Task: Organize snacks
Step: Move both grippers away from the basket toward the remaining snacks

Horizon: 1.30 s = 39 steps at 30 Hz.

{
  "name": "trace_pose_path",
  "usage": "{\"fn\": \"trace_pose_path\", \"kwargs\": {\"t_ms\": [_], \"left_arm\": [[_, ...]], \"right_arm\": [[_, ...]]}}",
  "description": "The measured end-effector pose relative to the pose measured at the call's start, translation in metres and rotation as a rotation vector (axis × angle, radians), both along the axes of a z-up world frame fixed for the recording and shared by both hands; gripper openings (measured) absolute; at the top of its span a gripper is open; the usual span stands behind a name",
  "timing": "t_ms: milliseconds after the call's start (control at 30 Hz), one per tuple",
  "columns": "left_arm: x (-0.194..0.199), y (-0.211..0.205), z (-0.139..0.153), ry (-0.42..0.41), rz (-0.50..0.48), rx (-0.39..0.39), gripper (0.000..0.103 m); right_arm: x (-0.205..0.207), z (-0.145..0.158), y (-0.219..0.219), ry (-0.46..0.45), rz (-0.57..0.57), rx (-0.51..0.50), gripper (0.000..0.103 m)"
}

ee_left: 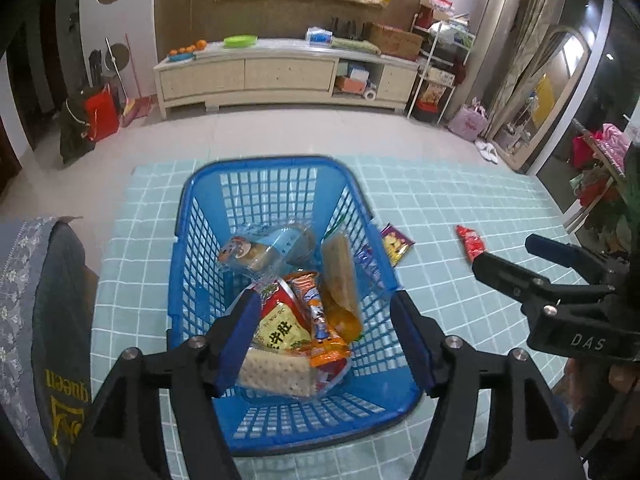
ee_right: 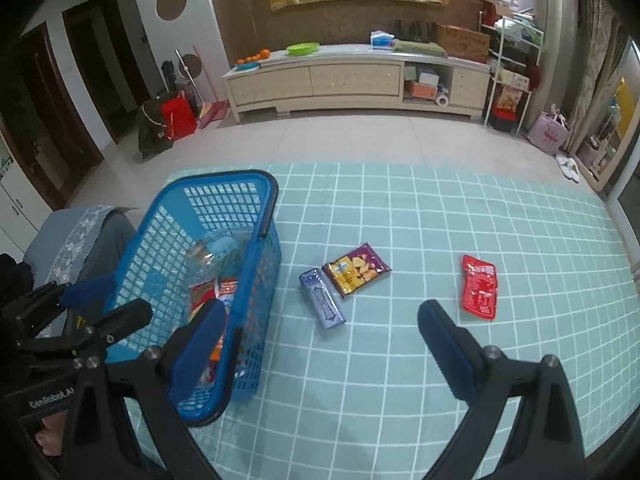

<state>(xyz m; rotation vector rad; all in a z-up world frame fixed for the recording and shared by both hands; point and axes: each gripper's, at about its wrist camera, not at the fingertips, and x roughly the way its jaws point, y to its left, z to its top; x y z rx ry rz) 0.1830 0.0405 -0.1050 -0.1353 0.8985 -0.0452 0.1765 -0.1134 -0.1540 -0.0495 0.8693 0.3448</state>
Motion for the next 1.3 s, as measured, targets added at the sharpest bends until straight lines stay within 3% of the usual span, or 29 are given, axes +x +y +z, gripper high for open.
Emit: {"fn": "trace_pose_path", "kwargs": {"t_ms": [133,367,567,867,1000,1300], "left_arm": [[-0.02,-0.014,0.023,-0.069,-0.015,0.013,0.072],[-0.029,-0.06,0.044,-0.123,-0.05,0.111,0.073],[-0.011,-0.098,0.038,-0.073,-0.131,0.11,0.073],[0.019,-0.143,0.022,-0.032,-0.17,0.095,0.073],[0.036,-0.155,0.013,-0.007,-0.141,0.107,0.073],[0.089,-0.172,-0.023,0.086,-0.102,0.08,0.088]], "right_arm": [[-0.016,0.012,-0.014,-0.021,0.001,0.018,0.098],[-0.031,0.026,-0.047,-0.048,-0.025,0.031,0.098],[-0.029,0.03,-0.083,-0.039,-0.051,0.054,0.098],[0.001,0.017,-0.135,0.042,-0.127,0.06,0.099],[0.016,0.01,-0.153,0.056,-0.14,0.056,0.099],[0.057,-0.023,-0.182,0.147,-0.17,0.06,0.099]]}}
